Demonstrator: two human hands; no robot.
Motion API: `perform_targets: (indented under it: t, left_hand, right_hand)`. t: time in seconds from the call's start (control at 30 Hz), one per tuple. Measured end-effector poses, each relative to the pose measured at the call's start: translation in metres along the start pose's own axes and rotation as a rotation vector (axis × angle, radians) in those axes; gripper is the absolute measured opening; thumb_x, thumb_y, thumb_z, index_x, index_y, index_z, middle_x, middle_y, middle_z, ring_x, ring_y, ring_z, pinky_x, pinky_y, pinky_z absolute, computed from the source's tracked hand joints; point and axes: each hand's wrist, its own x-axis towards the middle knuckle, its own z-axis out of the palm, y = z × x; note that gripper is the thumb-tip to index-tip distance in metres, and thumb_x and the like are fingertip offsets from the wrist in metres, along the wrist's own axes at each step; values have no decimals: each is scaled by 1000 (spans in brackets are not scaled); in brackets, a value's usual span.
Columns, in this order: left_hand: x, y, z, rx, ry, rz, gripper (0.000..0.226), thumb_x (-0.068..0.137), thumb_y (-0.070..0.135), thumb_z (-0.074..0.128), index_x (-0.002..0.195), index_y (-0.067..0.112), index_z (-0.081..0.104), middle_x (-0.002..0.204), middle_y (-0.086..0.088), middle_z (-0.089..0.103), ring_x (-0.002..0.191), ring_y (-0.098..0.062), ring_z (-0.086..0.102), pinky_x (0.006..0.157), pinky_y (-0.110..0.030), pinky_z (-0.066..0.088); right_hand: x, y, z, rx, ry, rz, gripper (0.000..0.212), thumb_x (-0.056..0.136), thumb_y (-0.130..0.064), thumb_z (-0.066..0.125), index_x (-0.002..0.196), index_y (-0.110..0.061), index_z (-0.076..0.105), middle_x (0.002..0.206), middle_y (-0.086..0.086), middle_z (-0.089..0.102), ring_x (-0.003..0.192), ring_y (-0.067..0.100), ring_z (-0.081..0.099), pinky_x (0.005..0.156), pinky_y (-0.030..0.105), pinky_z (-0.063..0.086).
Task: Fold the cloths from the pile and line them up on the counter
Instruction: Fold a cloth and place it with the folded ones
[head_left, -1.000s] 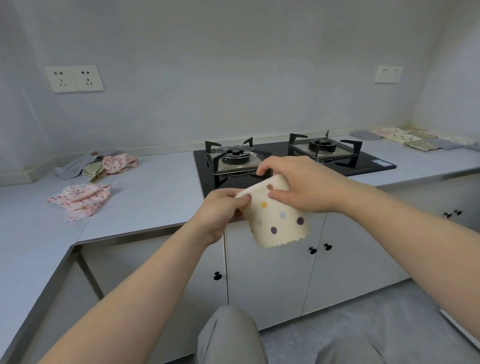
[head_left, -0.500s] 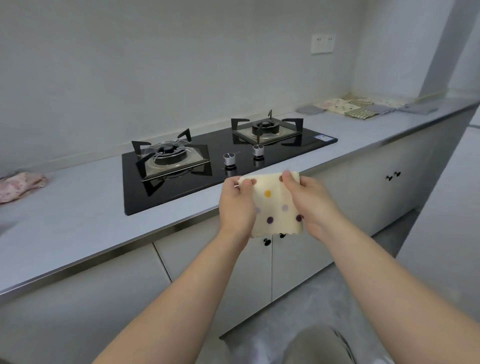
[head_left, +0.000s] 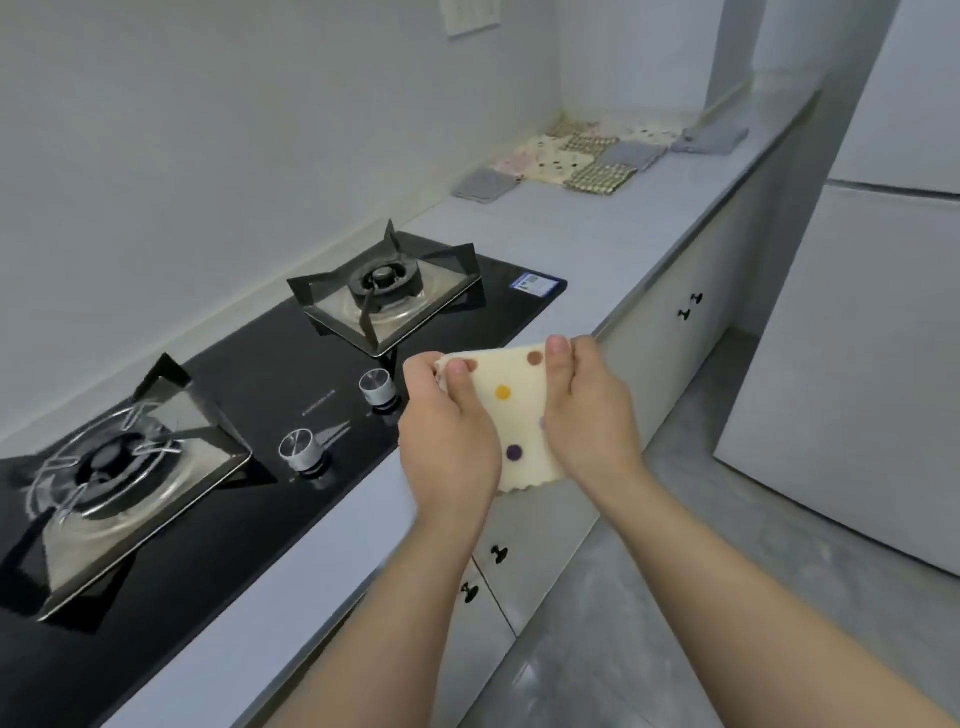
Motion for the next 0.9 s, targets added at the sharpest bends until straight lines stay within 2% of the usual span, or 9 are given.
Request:
perform_targets:
  t: [0.13, 0.23, 0.37, 0.5, 0.6, 0.77, 0.83, 0.9]
  left_hand:
    - [17, 73, 10, 51, -82, -34, 16, 104, 39, 34, 102, 30, 47, 72, 5, 62, 62, -18, 65, 54, -35, 48]
    - [26, 139, 12, 67, -68, -40, 15, 105, 34, 37, 104, 26, 51, 75, 10, 59, 67, -11, 60, 54, -29, 43]
    - [36, 215, 18, 12, -95, -90, 13, 106, 27, 39, 104, 22, 51, 79, 11, 58, 71, -8, 57, 56, -25, 40]
    - [38, 275, 38, -52, -165, -60, 12, 105, 24, 40, 106, 18, 50, 83, 11, 60, 75, -8, 59, 61, -26, 44]
    - [39, 301, 58, -75, -216, -48, 13, 106, 25, 39, 108, 17, 49, 82, 12, 59, 70, -5, 59, 52, -16, 42]
    - [50, 315, 99, -106, -286, -106, 16, 107, 27, 37, 111, 17, 49, 82, 12, 58, 72, -8, 61, 56, -24, 48]
    - [58, 313, 118, -103, -302, -106, 15, 107, 27, 37, 110, 18, 49, 81, 11, 58, 71, -7, 60, 49, -13, 42]
    - [68, 306, 136, -100, -303, -130, 16, 107, 28, 37, 108, 19, 50, 82, 11, 58, 72, -7, 60, 47, -11, 40]
  right_hand:
    - [34, -45, -43, 18, -21, 39, 34, 104, -51, 28, 93, -27, 49, 85, -1, 67, 77, 22, 62, 66, 37, 49]
    - [60, -84, -88, 19, -65, 58, 27, 105, -47, 30, 91, -30, 46, 90, -8, 67, 76, 17, 60, 63, 33, 45]
    - [97, -119, -161, -56, -73, 101, 31, 107, -43, 28, 91, -21, 44, 75, -2, 53, 66, 17, 49, 49, 29, 28]
    - [125, -132, -217, -76, -38, 107, 35, 107, -42, 29, 94, -14, 46, 76, 4, 52, 65, 18, 49, 51, 32, 30]
    - [147, -128, -244, -106, -54, 154, 35, 107, -42, 29, 96, -14, 48, 79, 4, 51, 68, 20, 49, 58, 35, 34]
    - [183, -112, -264, -123, -45, 189, 40, 107, -41, 30, 103, -9, 53, 80, 2, 53, 73, 23, 51, 64, 36, 38]
    - [200, -101, -265, -140, -61, 206, 40, 107, -40, 30, 110, -9, 55, 86, 3, 53, 77, 24, 50, 68, 35, 38]
    - [219, -91, -260, -177, -84, 214, 39, 108, -39, 29, 112, -9, 54, 91, 6, 53, 84, 27, 50, 70, 35, 37]
